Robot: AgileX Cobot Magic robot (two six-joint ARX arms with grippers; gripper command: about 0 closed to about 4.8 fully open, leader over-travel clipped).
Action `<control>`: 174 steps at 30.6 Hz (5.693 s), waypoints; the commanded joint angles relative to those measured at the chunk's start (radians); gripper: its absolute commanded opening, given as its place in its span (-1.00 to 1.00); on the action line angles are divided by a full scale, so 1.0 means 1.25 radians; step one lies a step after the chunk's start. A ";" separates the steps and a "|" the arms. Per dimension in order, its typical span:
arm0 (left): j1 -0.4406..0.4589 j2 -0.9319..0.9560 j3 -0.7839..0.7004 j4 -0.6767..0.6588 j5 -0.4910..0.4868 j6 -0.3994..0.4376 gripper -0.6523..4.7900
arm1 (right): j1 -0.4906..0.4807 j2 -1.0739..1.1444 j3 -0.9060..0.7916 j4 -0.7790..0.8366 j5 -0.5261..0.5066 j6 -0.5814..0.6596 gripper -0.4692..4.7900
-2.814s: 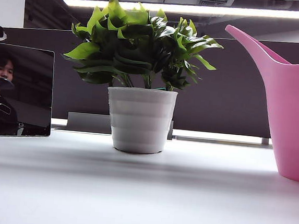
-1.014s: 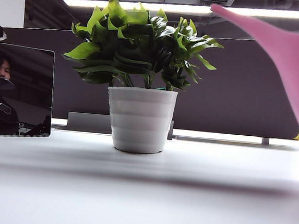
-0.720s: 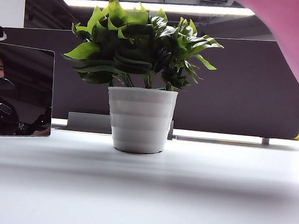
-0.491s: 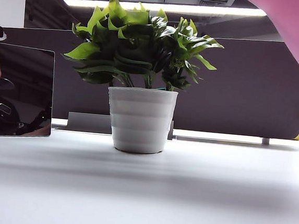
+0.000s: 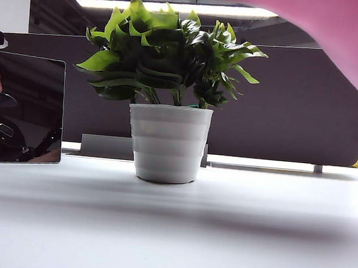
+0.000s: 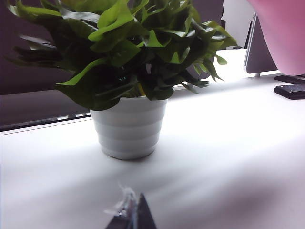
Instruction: Pick up the watering can from the table, water the potted plant, and put the can back.
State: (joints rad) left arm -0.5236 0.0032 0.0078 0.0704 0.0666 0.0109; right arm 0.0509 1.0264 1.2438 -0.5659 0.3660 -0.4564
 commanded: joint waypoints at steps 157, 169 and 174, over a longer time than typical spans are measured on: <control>-0.001 0.001 0.001 0.010 0.000 0.006 -0.78 | -0.064 0.086 0.235 0.052 -0.032 -0.088 -0.84; 0.002 0.001 0.001 0.010 0.000 0.006 -0.78 | -0.242 0.043 0.201 -0.027 -0.278 0.150 -0.85; 0.002 0.001 0.001 0.010 0.000 0.006 -0.78 | -0.267 0.010 0.122 -0.020 -0.298 0.178 -0.85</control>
State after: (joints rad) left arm -0.5209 0.0032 0.0078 0.0704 0.0669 0.0109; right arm -0.2768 1.0580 1.4117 -0.6598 0.0063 -0.2733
